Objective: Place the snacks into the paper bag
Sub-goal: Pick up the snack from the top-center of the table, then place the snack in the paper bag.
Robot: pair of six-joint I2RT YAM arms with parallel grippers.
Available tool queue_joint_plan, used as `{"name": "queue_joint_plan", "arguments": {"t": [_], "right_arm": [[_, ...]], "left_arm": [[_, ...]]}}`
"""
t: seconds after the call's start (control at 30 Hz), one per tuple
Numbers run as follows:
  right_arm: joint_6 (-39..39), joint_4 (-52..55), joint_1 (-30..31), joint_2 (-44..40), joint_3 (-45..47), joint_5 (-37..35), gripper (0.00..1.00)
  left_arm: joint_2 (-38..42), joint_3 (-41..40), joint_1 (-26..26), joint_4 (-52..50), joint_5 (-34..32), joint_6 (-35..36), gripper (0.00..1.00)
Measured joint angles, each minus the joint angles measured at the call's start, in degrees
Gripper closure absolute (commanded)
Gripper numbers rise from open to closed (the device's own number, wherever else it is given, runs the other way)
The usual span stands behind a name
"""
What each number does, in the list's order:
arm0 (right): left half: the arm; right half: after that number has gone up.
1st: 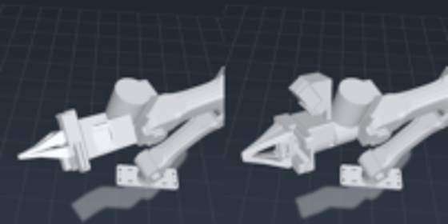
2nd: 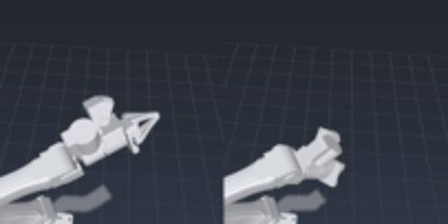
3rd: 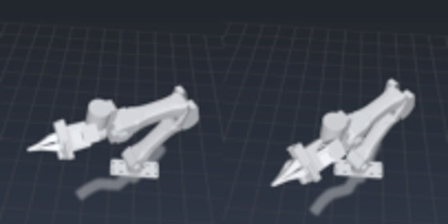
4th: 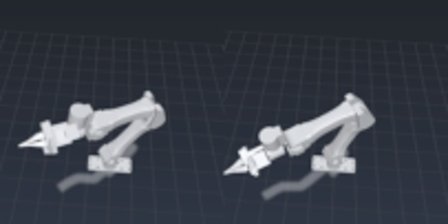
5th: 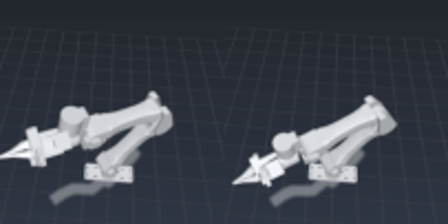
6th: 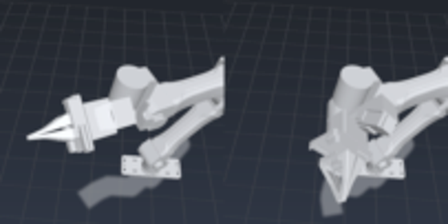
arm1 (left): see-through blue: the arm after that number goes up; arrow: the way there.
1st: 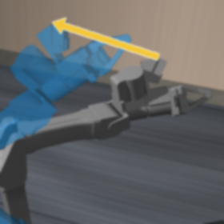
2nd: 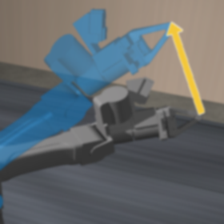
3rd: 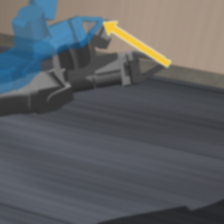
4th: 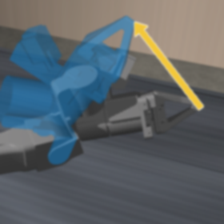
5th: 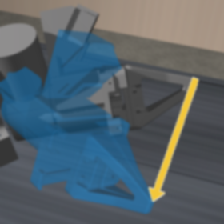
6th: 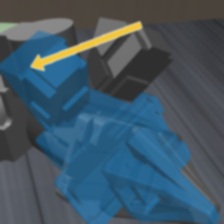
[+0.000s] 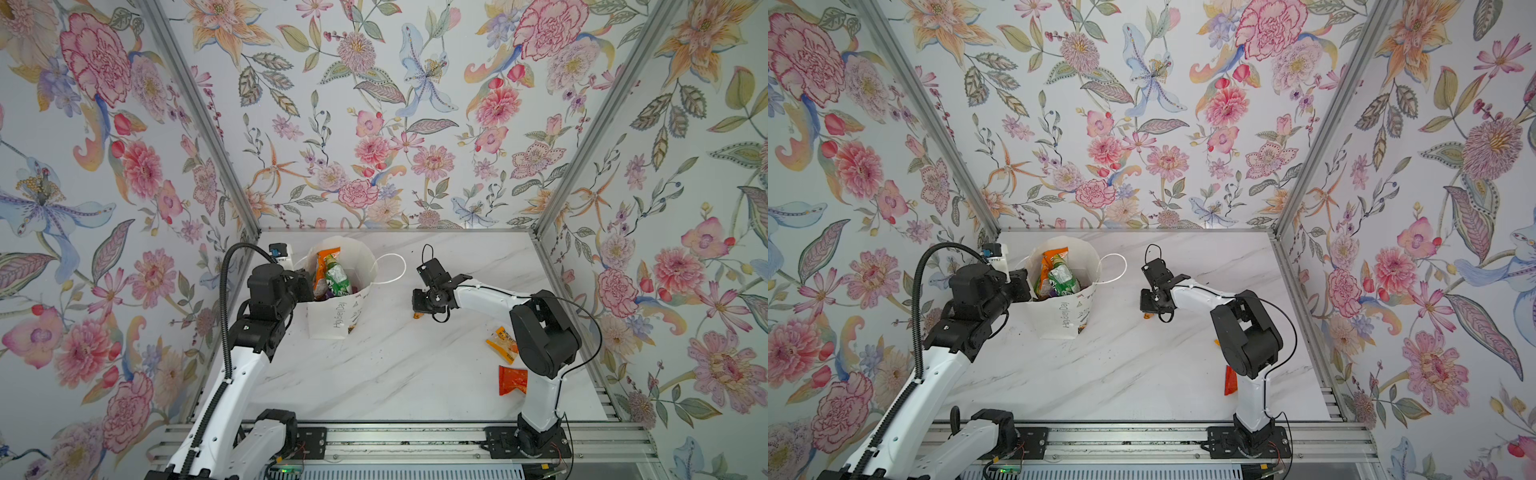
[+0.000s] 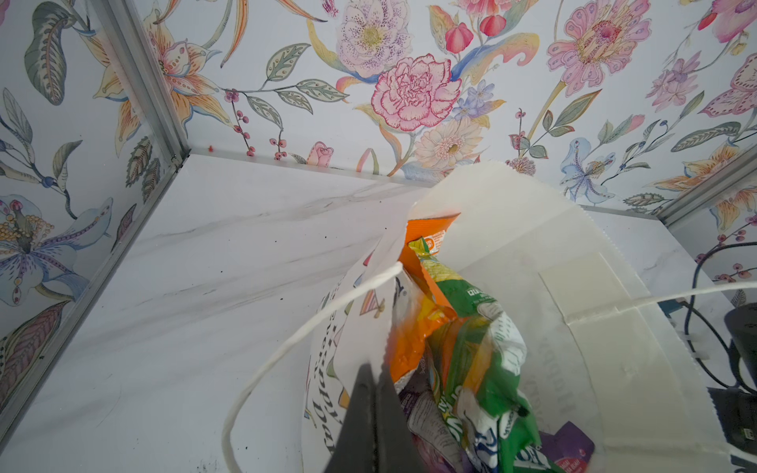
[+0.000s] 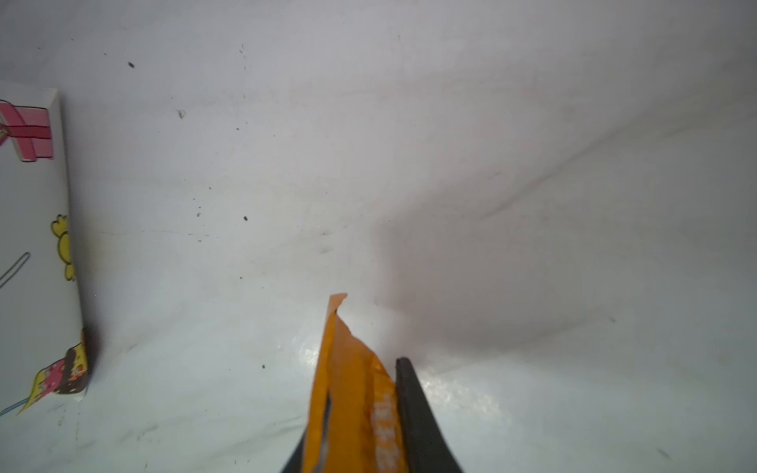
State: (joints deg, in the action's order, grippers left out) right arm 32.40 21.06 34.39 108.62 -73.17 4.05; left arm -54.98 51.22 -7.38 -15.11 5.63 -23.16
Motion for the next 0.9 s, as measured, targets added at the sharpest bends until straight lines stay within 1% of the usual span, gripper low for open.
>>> {"name": "queue_joint_plan", "arguments": {"t": [0.2,0.43,0.53,0.73,0.9], "right_arm": [[0.0,-0.4,-1.0,-6.1,2.5,-0.2,0.94],[-0.1,-0.5,-2.6,-9.9,3.5,-0.8,0.94],[-0.5,0.2,-3.0,-12.7,3.3,-1.9,0.94],[-2.4,2.3,-2.5,-19.1,-1.4,-5.3,0.94],[-4.4,2.3,0.0,-24.4,-5.7,-9.6,0.96]], "left_arm": [[0.0,0.0,0.0,0.0,0.0,0.0,1.0],[0.0,0.0,0.0,0.0,0.0,0.0,1.0],[0.0,-0.1,0.0,0.1,0.0,0.0,1.0],[0.0,-0.2,0.0,0.2,0.0,0.0,1.0],[0.0,-0.2,0.0,0.3,0.0,0.0,1.0]]}}
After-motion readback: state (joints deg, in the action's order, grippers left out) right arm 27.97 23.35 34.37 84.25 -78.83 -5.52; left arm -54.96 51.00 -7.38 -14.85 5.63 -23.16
